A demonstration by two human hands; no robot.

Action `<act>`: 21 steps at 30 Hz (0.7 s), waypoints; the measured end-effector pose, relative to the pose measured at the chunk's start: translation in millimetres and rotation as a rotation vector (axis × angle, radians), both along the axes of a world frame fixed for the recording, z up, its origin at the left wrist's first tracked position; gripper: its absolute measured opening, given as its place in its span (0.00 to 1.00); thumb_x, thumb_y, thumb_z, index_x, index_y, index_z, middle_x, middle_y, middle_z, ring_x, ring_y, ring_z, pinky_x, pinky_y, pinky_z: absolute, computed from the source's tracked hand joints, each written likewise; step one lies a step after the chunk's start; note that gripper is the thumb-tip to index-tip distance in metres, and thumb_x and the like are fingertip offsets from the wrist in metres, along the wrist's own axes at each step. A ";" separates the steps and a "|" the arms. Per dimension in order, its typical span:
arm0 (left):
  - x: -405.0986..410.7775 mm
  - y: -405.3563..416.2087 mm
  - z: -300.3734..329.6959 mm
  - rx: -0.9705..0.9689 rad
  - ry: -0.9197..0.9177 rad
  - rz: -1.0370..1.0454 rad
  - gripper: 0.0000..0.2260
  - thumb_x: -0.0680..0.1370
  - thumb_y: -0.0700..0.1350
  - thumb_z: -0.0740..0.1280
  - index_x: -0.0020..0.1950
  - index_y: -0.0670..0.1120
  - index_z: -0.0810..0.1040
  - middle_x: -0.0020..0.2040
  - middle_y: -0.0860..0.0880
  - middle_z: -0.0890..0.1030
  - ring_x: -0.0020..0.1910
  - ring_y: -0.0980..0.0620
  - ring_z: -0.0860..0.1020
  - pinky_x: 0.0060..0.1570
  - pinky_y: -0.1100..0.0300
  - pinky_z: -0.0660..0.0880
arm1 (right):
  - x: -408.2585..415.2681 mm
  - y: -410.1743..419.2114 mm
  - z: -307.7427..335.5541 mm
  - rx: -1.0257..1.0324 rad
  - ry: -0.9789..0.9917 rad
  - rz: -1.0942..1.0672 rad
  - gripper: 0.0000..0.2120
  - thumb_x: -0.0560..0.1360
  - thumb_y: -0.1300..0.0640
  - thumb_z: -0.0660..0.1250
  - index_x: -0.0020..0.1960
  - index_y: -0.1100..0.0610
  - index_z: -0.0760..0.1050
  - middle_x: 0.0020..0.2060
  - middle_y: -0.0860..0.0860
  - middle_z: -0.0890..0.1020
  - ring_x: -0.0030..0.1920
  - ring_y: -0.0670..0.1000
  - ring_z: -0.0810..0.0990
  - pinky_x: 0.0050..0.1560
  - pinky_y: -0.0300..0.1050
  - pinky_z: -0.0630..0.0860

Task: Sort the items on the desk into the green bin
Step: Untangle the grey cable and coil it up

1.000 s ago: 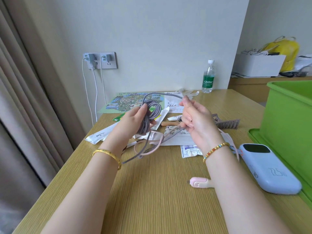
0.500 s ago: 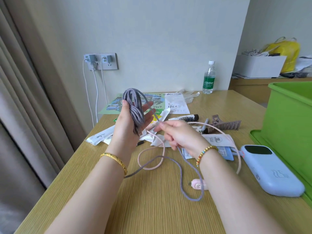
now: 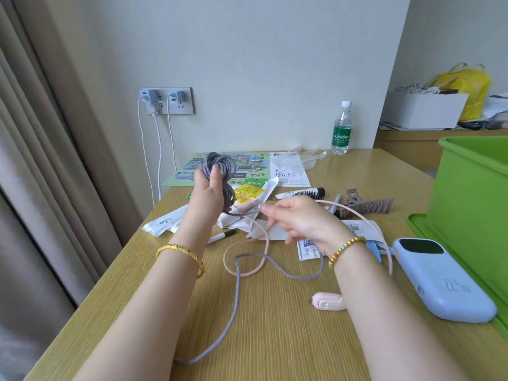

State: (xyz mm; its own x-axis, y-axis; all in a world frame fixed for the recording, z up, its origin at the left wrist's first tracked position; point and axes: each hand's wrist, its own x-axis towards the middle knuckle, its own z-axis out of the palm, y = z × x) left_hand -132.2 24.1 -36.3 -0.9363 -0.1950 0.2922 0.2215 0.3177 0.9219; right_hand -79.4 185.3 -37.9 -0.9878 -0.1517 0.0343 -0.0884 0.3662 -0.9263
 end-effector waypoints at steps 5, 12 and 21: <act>-3.4 1.8 -6.9 -0.182 0.074 -0.107 0.16 0.80 0.52 0.57 0.35 0.47 0.61 0.31 0.50 0.62 0.29 0.52 0.64 0.27 0.67 0.62 | -3.6 4.6 3.5 -0.237 0.049 -0.185 0.17 0.73 0.45 0.67 0.32 0.56 0.70 0.15 0.42 0.62 0.16 0.42 0.60 0.27 0.38 0.72; -2.5 4.7 -14.3 -0.429 0.060 -0.359 0.13 0.80 0.51 0.58 0.36 0.52 0.67 0.30 0.54 0.68 0.29 0.59 0.67 0.29 0.72 0.64 | -7.4 8.7 0.4 -0.455 0.012 -0.071 0.08 0.74 0.55 0.68 0.37 0.55 0.74 0.20 0.42 0.66 0.18 0.41 0.60 0.24 0.34 0.69; 23.4 15.8 -6.2 -0.273 -0.041 -0.780 0.09 0.73 0.53 0.68 0.49 0.50 0.77 0.40 0.53 0.79 0.37 0.58 0.75 0.39 0.66 0.71 | -14.9 10.8 -2.0 -0.421 0.239 -0.271 0.12 0.73 0.52 0.68 0.33 0.53 0.72 0.29 0.46 0.74 0.31 0.44 0.72 0.36 0.39 0.71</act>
